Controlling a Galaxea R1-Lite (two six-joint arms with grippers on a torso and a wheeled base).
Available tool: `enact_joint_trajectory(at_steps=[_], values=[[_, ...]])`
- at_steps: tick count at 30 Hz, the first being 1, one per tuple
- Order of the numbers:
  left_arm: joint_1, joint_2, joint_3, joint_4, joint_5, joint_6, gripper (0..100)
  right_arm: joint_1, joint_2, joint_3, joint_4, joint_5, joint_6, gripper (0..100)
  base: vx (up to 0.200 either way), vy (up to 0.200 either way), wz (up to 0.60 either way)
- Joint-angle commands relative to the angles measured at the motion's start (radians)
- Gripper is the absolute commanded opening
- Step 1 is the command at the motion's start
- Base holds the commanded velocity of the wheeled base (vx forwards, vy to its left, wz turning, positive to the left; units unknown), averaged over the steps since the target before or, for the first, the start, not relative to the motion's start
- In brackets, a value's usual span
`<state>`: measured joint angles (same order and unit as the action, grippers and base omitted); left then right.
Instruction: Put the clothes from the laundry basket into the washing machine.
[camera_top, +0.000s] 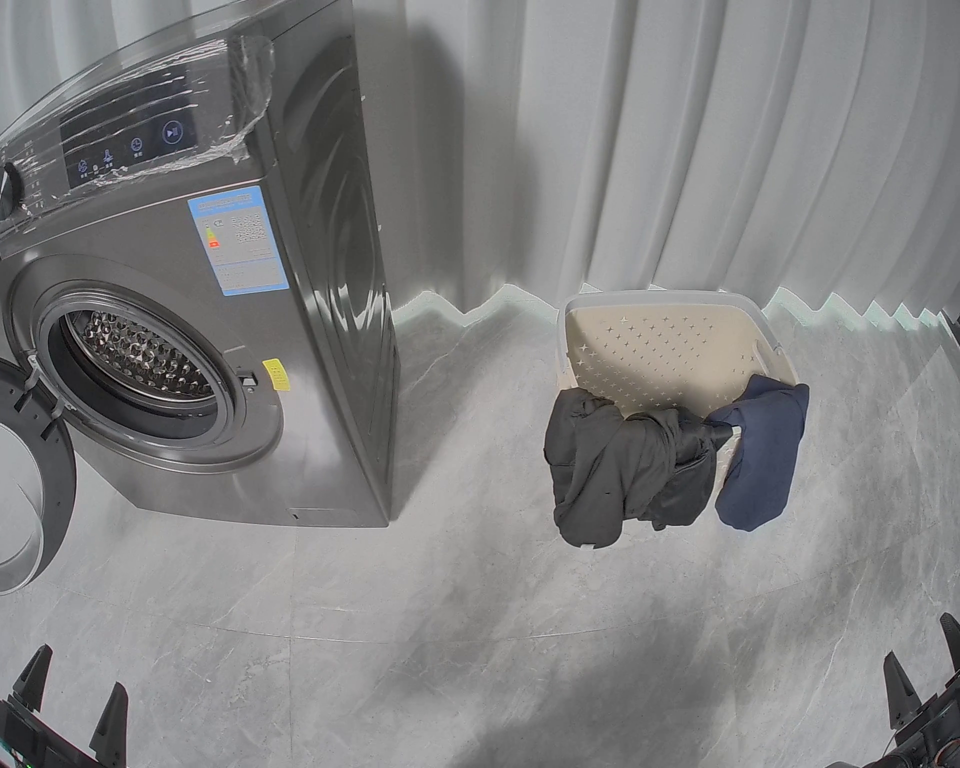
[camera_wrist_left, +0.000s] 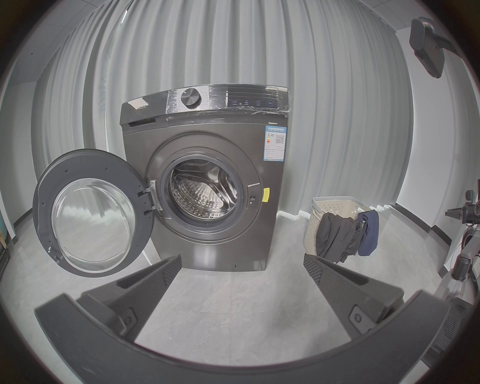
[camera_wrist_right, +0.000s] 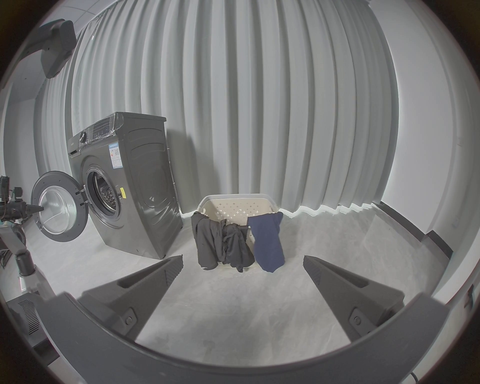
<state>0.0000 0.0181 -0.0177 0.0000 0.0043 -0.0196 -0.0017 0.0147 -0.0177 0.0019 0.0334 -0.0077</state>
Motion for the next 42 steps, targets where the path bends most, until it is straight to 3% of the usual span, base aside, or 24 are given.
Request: enact_joint_trajectory(at_steps=[1, 14, 26, 42], values=[[0.000, -0.015, 0.016, 0.000, 0.000, 0.000, 100, 0.000, -0.015, 0.016, 0.001, 0.000, -0.002, 100, 0.000, -0.200, 0.00], [0.000, -0.015, 0.016, 0.000, 0.000, 0.000, 100, 0.000, -0.015, 0.016, 0.000, 0.000, -0.002, 100, 0.000, -0.200, 0.00], [0.000, -0.015, 0.016, 0.000, 0.000, 0.000, 100, 0.000, -0.015, 0.016, 0.001, 0.000, -0.002, 100, 0.000, 0.000, 0.00], [0.000, -0.015, 0.016, 0.000, 0.002, 0.000, 100, 0.000, -0.015, 0.016, 0.001, 0.000, 0.000, 100, 0.000, -0.188, 0.00]])
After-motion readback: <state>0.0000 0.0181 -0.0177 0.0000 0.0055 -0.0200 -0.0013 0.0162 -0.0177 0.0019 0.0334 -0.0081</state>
